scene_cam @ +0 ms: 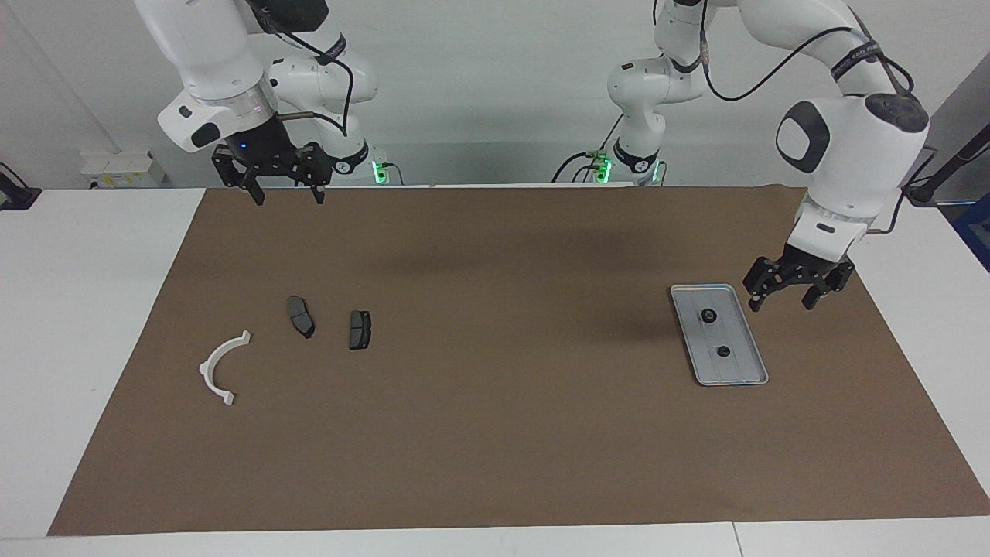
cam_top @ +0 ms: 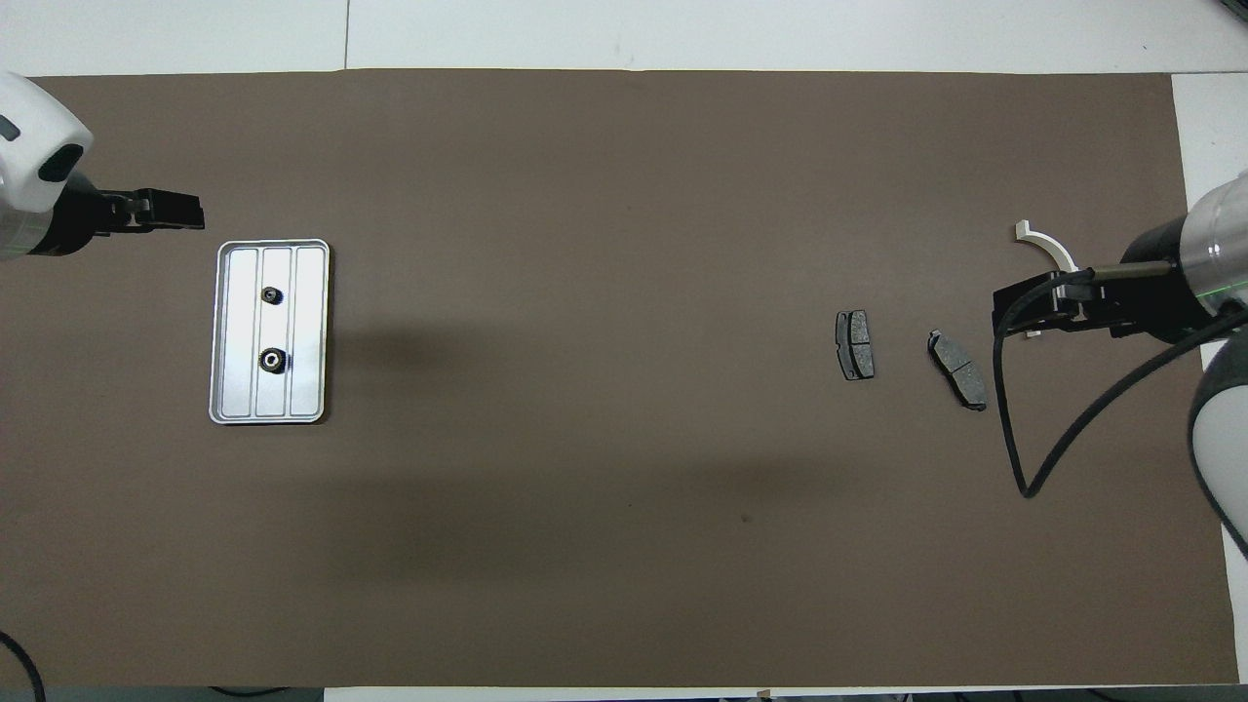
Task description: Pick bearing gear from pile to tray
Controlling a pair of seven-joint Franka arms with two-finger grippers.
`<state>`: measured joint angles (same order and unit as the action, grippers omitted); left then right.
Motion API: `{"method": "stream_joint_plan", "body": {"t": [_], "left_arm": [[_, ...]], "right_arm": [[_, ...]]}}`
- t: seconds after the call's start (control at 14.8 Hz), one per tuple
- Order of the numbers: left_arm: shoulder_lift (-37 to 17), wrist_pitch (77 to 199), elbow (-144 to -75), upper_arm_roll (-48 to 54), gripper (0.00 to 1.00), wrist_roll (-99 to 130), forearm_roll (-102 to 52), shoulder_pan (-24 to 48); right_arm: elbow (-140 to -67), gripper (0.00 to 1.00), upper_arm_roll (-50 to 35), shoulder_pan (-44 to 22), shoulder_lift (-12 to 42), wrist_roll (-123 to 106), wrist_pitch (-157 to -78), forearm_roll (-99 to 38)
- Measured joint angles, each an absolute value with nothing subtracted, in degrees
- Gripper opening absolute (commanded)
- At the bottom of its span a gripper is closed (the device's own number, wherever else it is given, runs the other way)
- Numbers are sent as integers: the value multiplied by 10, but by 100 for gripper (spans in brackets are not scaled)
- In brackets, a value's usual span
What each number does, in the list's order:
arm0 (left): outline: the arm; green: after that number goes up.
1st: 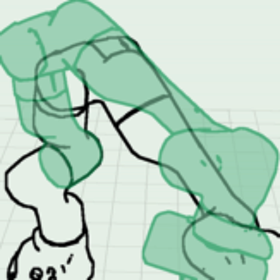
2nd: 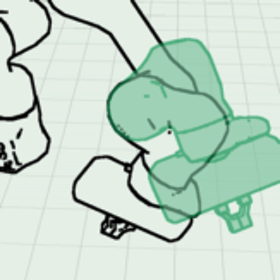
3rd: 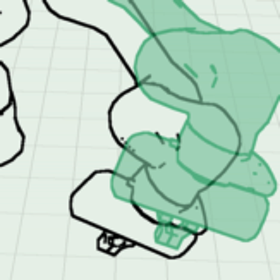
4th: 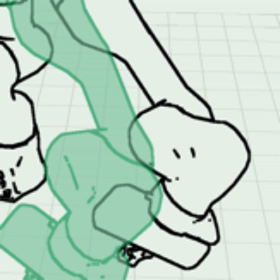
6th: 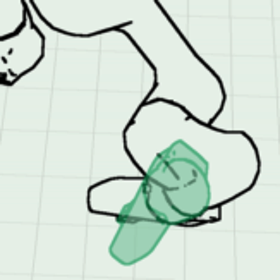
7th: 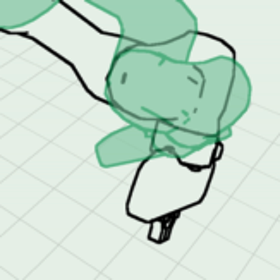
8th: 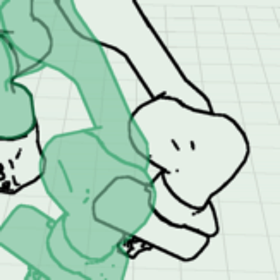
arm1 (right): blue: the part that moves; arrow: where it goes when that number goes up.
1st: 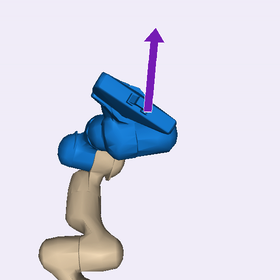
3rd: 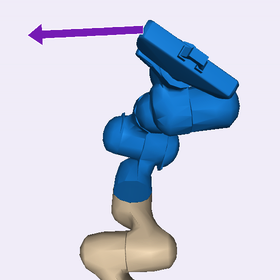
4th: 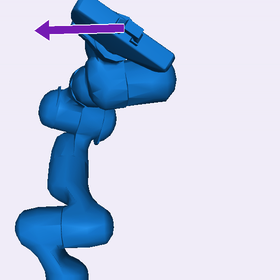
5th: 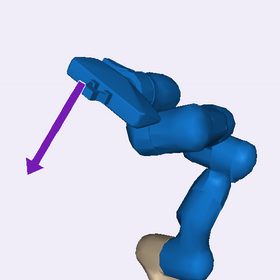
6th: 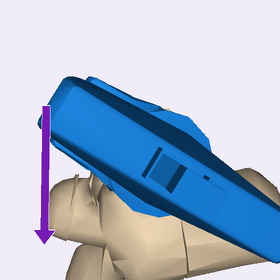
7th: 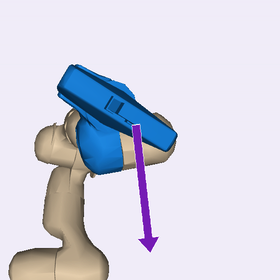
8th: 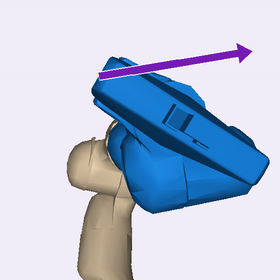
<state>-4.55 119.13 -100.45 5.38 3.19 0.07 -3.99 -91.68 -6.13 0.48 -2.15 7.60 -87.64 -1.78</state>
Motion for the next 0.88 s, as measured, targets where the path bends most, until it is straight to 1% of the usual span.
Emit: {"method": "stream_joint_plan", "body": {"t": [0.27,0.4,0.61,0.88], "left_arm": [[34,1112,-1002,56,100,77,-11,-32],[64,1065,-1002,56,100,76,-12,-32],[81,1011,-1000,58,100,60,-12,-32],[82,969,-986,64,100,43,-12,-32]], "right_arm": [[-919,100,-62,9,-21,75,-882,-18],[-919,100,-62,8,-21,75,-883,-18],[-920,100,-60,5,-21,75,-883,-18],[-920,100,-49,-7,-21,75,-883,-18]]}}
